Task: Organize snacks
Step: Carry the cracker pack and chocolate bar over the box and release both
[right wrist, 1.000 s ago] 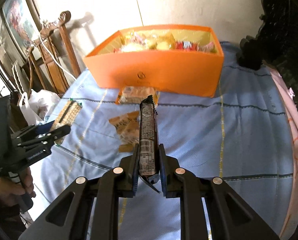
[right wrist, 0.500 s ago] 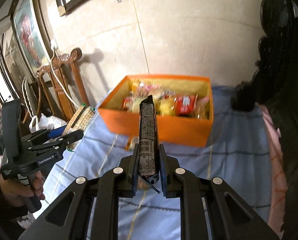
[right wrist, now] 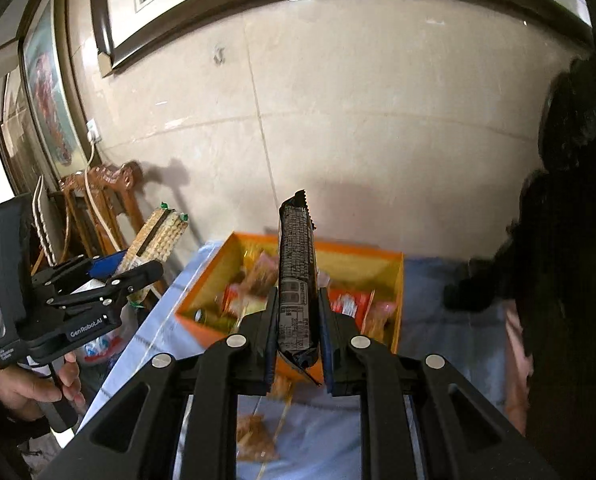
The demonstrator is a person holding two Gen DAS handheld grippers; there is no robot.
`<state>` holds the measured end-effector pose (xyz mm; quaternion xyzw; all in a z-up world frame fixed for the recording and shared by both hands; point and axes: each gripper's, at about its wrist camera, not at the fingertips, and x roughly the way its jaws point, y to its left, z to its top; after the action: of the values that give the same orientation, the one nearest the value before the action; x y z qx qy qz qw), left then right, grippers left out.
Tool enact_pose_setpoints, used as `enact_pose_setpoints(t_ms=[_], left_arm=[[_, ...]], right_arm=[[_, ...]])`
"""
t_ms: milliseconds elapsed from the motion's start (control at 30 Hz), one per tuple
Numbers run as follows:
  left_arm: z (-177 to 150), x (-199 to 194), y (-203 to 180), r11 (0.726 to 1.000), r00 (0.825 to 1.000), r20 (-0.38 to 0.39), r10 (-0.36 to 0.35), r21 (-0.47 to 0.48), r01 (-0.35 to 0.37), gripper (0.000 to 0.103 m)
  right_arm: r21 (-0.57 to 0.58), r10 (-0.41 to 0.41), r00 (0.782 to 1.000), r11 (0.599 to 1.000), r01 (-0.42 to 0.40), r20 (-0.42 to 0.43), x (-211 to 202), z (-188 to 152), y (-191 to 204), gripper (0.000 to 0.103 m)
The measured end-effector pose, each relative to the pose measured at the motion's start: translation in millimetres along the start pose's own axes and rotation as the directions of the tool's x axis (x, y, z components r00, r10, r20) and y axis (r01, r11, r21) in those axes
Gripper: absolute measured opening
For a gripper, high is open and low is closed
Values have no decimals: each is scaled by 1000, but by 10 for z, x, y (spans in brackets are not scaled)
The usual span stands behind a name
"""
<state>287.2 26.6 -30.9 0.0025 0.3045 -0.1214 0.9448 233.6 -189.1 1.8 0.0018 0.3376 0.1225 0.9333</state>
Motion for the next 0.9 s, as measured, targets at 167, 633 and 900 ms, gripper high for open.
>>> enact_pose_setpoints(t_ms=[167,633,900], left_arm=[[314,170,-3,999,999,22,27,17,-27,46],[353,787,166,997,996,-37,76,-16,-77,46],[306,951,218,994,993,-57,105,-23,-106,46]], right_arm=[[-16,-21,1000,1000,22,5,157,378,-63,17],[-39,-47,997,998,45,-64,748,516,-87,17],[-24,-52,995,998,50,-90,971,478,-149,17]])
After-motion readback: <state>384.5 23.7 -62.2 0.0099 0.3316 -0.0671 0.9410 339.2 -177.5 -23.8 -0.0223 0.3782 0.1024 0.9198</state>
